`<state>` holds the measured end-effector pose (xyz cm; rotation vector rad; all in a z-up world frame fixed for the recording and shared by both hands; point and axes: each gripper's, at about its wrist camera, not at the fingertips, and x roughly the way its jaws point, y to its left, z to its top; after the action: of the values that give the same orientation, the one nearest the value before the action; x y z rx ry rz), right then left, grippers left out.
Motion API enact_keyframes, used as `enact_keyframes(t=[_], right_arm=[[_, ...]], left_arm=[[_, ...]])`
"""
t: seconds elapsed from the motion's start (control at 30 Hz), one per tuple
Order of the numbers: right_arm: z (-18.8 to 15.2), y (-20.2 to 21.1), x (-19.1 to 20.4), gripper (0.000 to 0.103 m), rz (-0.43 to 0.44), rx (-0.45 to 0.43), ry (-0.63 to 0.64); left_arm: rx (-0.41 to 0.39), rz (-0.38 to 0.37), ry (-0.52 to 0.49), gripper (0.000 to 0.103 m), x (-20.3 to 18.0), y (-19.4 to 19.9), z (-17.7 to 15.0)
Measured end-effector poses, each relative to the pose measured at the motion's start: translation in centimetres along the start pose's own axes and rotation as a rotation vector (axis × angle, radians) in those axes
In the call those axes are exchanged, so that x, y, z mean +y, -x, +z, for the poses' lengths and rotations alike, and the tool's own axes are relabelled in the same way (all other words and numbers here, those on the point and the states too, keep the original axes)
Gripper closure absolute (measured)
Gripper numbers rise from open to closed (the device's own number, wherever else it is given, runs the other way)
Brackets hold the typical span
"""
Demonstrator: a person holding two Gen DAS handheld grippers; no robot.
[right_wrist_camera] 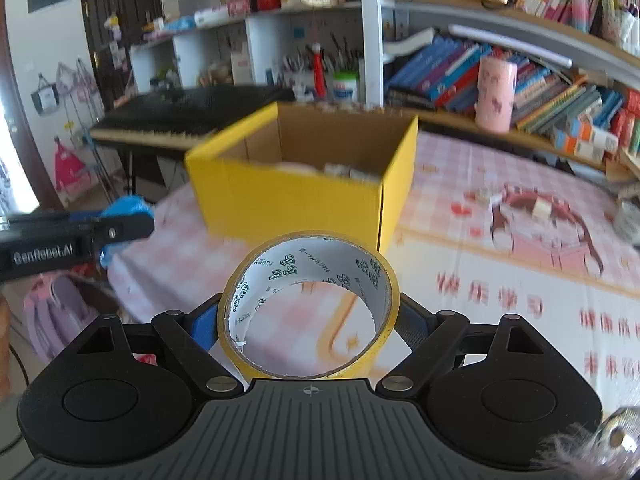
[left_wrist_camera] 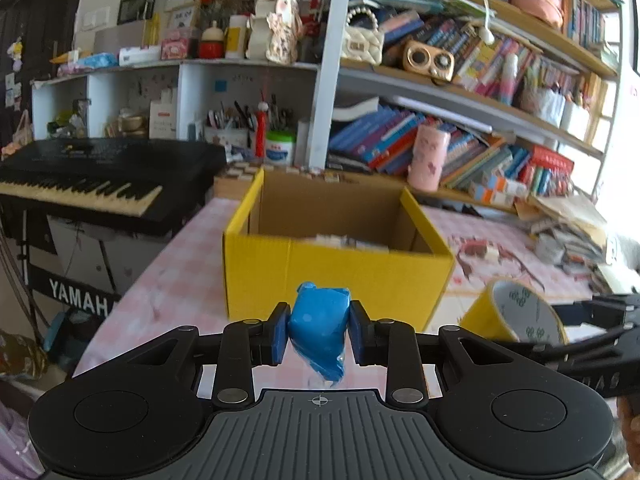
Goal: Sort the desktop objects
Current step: 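Carry the blue block and tape roll with both tools toward the yellow box, then lower the block and tape roll into the yellow box and open both tools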
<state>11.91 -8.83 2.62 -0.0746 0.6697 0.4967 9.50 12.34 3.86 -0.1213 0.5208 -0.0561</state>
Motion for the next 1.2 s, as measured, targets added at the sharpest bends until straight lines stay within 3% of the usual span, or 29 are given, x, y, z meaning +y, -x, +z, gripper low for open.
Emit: enact_keyframes(t=[0.3, 0.57, 0.87, 1.2], right_arm=[[8.1, -2.4, -2.3, 0.018, 0.055, -0.159, 0.098], [12.5, -6.5, -4.7, 0.018, 0.094, -0.196, 0.211], [15.1, -12.6, -6.2, 0.018, 0.147, -0.136, 0.346], [15.6, -19.7, -7.1, 0.018, 0.141, -0.009, 0.513]], left_arm=[[-0.088, 0.045, -0.018, 0.074, -0.6, -4.0, 4.9], [-0.093, 0.119, -0.050, 0.074, -0.9, -8.9, 8.2], [-0.003, 0.187, -0.114, 0.074, -1.5, -15.0, 9.4], [0.127, 0.185, -0.121, 0.074, -1.0, -20.6, 9.9]])
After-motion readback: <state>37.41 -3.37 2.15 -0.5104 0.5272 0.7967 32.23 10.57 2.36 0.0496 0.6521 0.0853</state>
